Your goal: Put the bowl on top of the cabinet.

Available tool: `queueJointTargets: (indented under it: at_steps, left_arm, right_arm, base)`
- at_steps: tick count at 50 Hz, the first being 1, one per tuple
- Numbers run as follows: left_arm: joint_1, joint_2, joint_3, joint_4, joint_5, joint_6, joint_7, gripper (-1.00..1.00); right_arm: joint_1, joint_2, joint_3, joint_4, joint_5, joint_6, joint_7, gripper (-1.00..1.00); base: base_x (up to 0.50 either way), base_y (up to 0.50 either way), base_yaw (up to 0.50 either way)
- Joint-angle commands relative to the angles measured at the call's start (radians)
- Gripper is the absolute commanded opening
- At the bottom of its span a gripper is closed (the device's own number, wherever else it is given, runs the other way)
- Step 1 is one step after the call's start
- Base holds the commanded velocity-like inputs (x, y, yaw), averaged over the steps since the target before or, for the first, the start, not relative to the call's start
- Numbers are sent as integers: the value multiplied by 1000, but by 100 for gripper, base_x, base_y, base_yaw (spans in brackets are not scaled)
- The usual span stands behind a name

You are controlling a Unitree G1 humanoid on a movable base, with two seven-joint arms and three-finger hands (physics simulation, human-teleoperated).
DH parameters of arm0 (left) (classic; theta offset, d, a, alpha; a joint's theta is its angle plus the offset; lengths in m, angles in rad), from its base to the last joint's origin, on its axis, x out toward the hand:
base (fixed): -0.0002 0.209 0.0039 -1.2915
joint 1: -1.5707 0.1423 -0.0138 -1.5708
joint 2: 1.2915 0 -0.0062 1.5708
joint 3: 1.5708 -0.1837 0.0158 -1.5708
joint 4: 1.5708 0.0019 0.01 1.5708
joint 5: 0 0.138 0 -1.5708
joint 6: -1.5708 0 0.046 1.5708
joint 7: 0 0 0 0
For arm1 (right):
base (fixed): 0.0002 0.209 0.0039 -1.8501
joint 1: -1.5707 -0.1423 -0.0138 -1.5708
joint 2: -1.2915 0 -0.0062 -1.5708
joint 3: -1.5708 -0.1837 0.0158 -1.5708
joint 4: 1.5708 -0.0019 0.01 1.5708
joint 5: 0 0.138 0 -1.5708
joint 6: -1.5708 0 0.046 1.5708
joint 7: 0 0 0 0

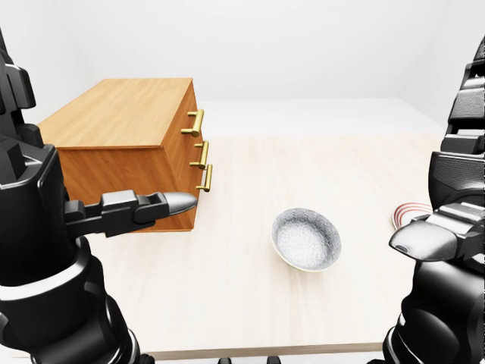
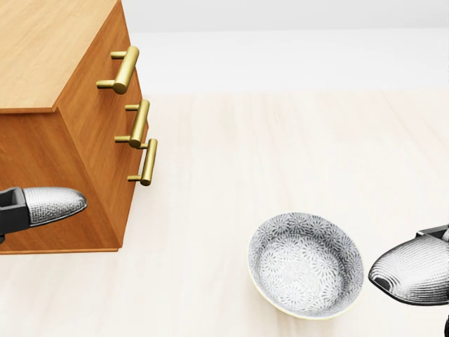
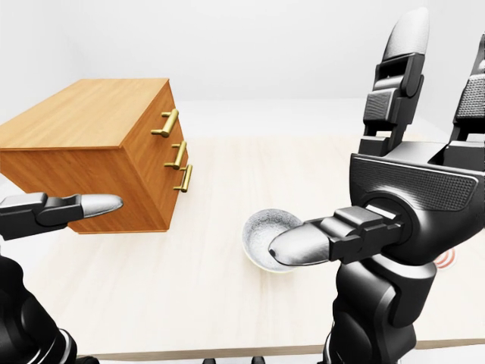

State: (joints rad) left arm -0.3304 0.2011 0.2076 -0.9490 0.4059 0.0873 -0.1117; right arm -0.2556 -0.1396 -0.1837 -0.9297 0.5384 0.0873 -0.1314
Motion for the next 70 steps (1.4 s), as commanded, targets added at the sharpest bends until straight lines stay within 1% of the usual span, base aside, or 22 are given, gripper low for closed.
queueJointTargets:
  at_steps: [1,5,15,17,20,28,35,37,38,44,46,48,52,54,55,57,58,59,60,63,66,70]
  left_arm:
    - [4,-5,-5,-5,4,0,0,100]
    - [3,-6,-6,-2,3,0,2,100]
    - [4,-6,-4,-9,-3,0,1,100]
    - [6,-7,-7,-9,-5,0,1,100]
    - [10,-11,-6,-5,-10,0,5,100]
    - [-5,-17,-30,-8,-1,0,3,100]
    - [-20,-20,-42,-9,6,0,-4,100]
    - [-22,-20,-46,-8,10,0,-7,100]
    - [-27,-22,-45,-7,7,0,-8,100]
    - [-35,-22,-51,2,10,0,-7,100]
    - [-43,-20,-51,-2,12,0,-11,100]
    - [-56,-14,-44,-23,11,0,-23,100]
    - [-49,-17,-51,-22,15,0,-17,100]
    - [-51,-17,-58,-29,23,0,-22,100]
    - [-54,-17,-59,-31,26,0,-25,100]
    - [-60,-19,-60,-23,25,0,-24,100]
    - [-60,-20,-63,-19,29,0,-22,100]
    - [-61,-22,-62,-21,26,0,-23,100]
    - [-62,-23,-63,-24,25,0,-24,100]
    - [-56,-23,-62,-24,27,0,-25,100]
    - [-49,-21,-51,-18,17,0,-21,100]
    - [-52,-20,-53,-16,15,0,-19,100]
  right_arm:
    - [2,-8,-3,32,-22,0,9,100]
    - [-5,-16,-16,41,-33,0,15,100]
    - [11,-7,57,102,-235,0,86,100]
    - [23,-13,71,132,-296,0,135,100]
    - [11,-21,39,158,-323,0,199,100]
    - [-46,-52,8,327,-379,0,297,100]
    - [-150,-146,55,572,-552,0,448,100]
    - [-183,-154,43,594,-577,0,498,100]
    - [-194,-177,53,618,-606,0,529,100]
    - [-252,-220,29,719,-711,0,619,100]
    - [-241,-247,51,783,-760,0,682,100]
    - [-233,-248,51,912,-813,0,713,100]
    - [-200,-247,57,1025,-907,0,791,100]
    - [-221,-239,45,1085,-961,0,783,100]
    - [-203,-242,52,1069,-964,0,830,100]
    - [-180,-236,60,1050,-1003,0,830,100]
    - [-147,-265,107,1030,-1053,0,830,100]
    - [-134,-274,122,1040,-1105,0,830,100]
    - [-136,-259,94,1042,-1109,0,830,100]
    - [-176,-254,81,1099,-1188,0,830,100]
    - [-207,-249,71,1094,-1210,0,830,100]
    - [-275,-246,76,1184,-1242,0,830,100]
  base:
    - [50,2,0]
    - [50,2,0]
    - [33,0,0]
    - [0,0,0]
    - [0,0,0]
    - [0,0,0]
    - [0,0,0]
    - [0,0,0]
    - [0,0,0]
    - [0,0,0]
    - [0,0,0]
    - [0,0,0]
    - [0,0,0]
    - [0,0,0]
    - [0,0,0]
    - [0,0,0]
    - [0,0,0]
    - [0,0,0]
    - [0,0,0]
    - [0,0,0]
    - [0,0,0]
    - [0,0,0]
